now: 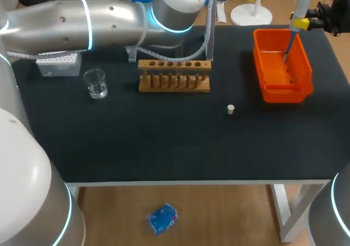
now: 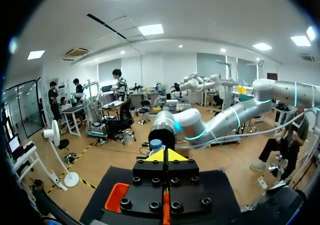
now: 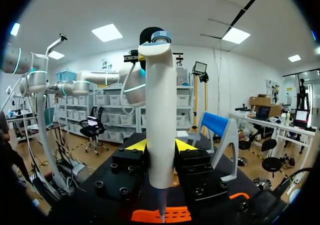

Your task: Invert the test tube, pick up the pipette, mount the tip to pipette, aspirate from beaker and dispense into the tube, eject the tip, return the pipette, and cap with the stopper.

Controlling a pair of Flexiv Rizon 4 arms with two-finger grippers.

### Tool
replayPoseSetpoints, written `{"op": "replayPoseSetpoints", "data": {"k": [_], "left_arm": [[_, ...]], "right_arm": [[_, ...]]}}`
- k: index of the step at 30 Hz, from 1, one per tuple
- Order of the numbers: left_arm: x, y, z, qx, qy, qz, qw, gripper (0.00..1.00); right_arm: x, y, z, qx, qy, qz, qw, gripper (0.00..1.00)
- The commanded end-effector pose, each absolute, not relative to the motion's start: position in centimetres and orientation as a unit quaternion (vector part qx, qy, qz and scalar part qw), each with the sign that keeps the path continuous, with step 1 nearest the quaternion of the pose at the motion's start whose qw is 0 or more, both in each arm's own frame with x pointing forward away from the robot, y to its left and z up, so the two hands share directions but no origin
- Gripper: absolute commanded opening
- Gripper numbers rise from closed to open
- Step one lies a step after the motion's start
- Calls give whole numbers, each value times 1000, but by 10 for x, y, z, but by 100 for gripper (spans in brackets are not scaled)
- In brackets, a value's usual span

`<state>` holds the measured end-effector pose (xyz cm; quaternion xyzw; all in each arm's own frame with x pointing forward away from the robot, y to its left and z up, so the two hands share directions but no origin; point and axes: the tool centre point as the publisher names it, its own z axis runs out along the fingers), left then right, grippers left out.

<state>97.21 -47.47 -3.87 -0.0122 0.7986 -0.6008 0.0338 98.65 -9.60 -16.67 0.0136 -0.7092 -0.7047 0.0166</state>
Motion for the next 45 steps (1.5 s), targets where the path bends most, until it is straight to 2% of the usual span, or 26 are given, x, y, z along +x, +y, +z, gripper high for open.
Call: {"op": "replayPoseSetpoints", "data": {"k": [1,45], "left_arm": [[976,-483,-42,-11,800,-599,30,0],[991,-503,-54,-25,804,-594,12,0]], "right_arm": [[989,-97,-167,16,-709,-705,19,0],[989,-97,-167,16,-709,-705,19,0]]}}
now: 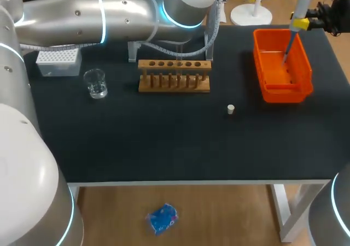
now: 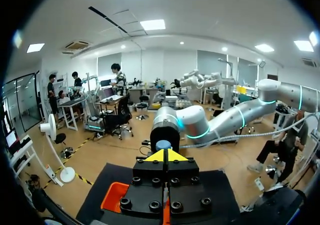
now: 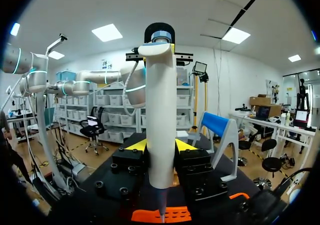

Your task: Invert the test tube, pick up the pipette, mount the tip to pipette, aspirate from beaker and dispense into the tube, eject the tip, return the pipette, and cap with the stopper.

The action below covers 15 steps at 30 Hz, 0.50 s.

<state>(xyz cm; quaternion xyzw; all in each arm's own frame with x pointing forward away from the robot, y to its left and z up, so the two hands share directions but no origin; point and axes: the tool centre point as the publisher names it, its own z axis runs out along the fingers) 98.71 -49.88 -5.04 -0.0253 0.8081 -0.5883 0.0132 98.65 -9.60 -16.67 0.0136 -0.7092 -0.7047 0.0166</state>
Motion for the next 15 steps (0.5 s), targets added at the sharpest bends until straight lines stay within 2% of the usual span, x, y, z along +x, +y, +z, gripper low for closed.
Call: {"op": "replayPoseSetpoints", "data": {"k": [1,15], "left_arm": [[991,-503,-55,-26,804,-595,12,0],[989,-506,-66,-36,799,-600,2,0]], "right_arm": [[989,-97,-167,16,-709,-705,19,0],[989,-97,-167,16,-709,-705,19,0]]}}
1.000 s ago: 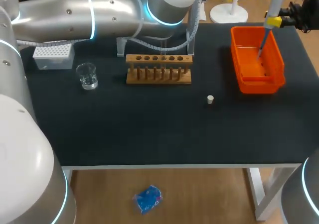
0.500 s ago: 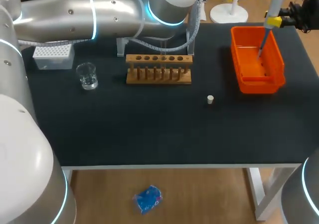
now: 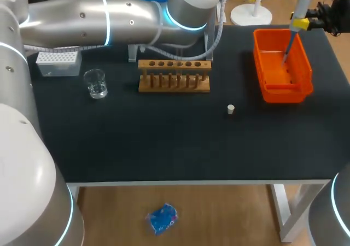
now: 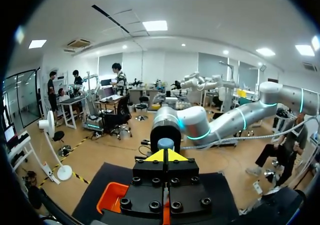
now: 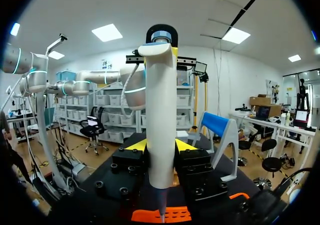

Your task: Invert the test tube, pick up the pipette, mount the tip to pipette, aspirate from beaker and dispense into the tube, eject the tip, return the pipette, and cap with the stopper.

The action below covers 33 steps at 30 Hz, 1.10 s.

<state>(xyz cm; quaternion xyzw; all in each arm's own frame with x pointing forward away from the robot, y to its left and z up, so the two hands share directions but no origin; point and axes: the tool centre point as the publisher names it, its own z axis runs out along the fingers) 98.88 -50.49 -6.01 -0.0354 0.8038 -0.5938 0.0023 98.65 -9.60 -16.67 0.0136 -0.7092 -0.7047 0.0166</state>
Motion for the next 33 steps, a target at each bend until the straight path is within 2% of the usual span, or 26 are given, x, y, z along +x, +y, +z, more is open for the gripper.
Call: {"op": "replayPoseSetpoints", "data": {"k": [1,33], "left_arm": [[988,-506,-67,-37,799,-601,1,0],[987,-509,-85,-51,797,-602,-13,0]], "right_arm": [[989,-97,-167,16,-709,-705,19,0],[989,-97,-167,16,-709,-705,19,0]]}}
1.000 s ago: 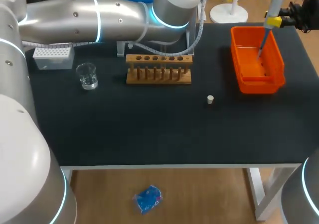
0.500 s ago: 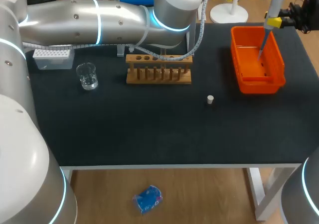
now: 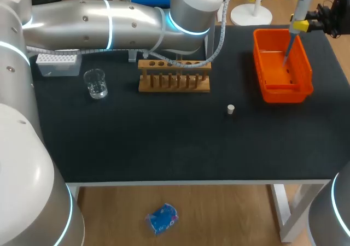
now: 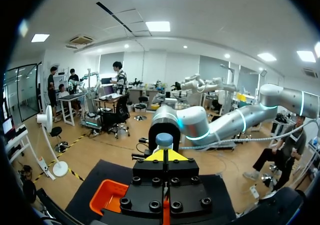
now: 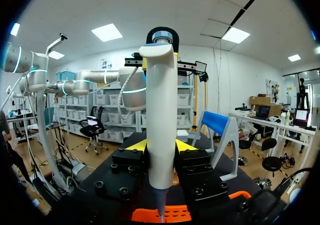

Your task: Invert the test tube, pick up the pipette, mount the tip to pipette, aspirate from beaker and dispense into the tube, eject the tip, return the pipette, and cap with the stopper.

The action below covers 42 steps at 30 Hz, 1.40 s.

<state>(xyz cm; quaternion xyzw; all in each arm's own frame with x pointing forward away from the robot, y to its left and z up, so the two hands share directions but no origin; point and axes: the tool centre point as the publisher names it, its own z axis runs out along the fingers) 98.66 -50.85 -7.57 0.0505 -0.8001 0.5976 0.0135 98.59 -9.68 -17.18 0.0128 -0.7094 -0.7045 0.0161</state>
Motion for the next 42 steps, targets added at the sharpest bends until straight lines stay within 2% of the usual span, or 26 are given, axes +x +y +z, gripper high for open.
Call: {"op": "replayPoseSetpoints", "data": {"k": [1,42], "left_arm": [[988,-508,-86,52,-797,602,13,0],[987,-510,-100,63,-791,608,22,0]], "right_arm": [[989,-97,-167,16,-709,-705,19,0],[989,-97,-167,16,-709,-705,19,0]]}}
